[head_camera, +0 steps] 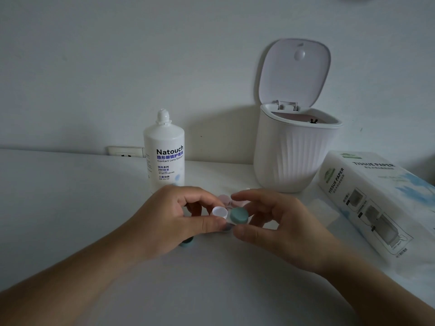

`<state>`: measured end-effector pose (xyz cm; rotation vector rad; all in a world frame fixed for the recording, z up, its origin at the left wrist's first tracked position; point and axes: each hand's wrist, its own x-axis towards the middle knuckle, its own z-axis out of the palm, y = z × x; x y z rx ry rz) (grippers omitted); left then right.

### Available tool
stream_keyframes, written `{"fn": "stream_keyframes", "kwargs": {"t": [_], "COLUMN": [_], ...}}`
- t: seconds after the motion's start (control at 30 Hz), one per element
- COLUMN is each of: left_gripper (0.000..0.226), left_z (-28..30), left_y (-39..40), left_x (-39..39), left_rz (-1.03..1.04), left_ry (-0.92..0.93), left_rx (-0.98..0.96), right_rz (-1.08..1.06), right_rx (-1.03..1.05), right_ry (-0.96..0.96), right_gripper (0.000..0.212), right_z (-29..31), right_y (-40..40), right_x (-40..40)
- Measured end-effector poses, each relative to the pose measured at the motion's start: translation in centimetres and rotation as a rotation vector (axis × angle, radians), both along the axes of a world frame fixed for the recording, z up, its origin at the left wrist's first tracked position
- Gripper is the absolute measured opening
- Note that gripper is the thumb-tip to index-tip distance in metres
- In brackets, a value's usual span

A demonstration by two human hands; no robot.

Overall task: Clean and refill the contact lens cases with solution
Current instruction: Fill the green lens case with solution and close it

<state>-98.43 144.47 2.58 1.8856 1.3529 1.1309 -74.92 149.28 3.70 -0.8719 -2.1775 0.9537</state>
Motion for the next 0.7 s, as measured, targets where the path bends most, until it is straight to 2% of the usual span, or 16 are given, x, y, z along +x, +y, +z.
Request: {"fn": "stream_keyframes", "kwargs": {"t": [0.07, 0.27, 0.37, 0.53, 0.63, 0.7], "left_gripper": [0.034, 0.035, 0.033, 0.025, 0.031, 0.030], "left_z": [0.03, -0.01, -0.05, -0.07, -0.09, -0.06], "left_y": [0.00, 0.01, 0.00, 0.01, 0.01, -0.05], "left_x": [0.02, -0.04, -0.09, -0.19, -0.07, -0.06], "left_rz": [0.008, -0.001, -0.013, -0.014, -0.002, -0.009], "left_ry": [0.002, -0.011, -0.016, -0.009, -0.008, -0.017], "left_rx": [0.000, -0.001, 0.005, 0.000, -0.006, -0.007], "right_rz": [0.032, -0.022, -0.028, 0.024, -0.004, -0.031], "right_rx": [-0.019, -0.004, 0.002, -0.007, 0.015, 0.019], "right_ry": [-0.006, 0.032, 0.023, 0.048, 0.045, 0.037], "right_gripper": [0.046, 0.022, 0.038, 0.030, 0.021, 0.024], "right_z": [0.04, -0.06, 0.12, 0.06, -0.13, -0.06], "right_y": [-0.04, -0.12, -0.16, -0.06, -0.03, 0.01], "right_x": [0.21, -0.18, -0.19, 0.30, 0.03, -0.07]}}
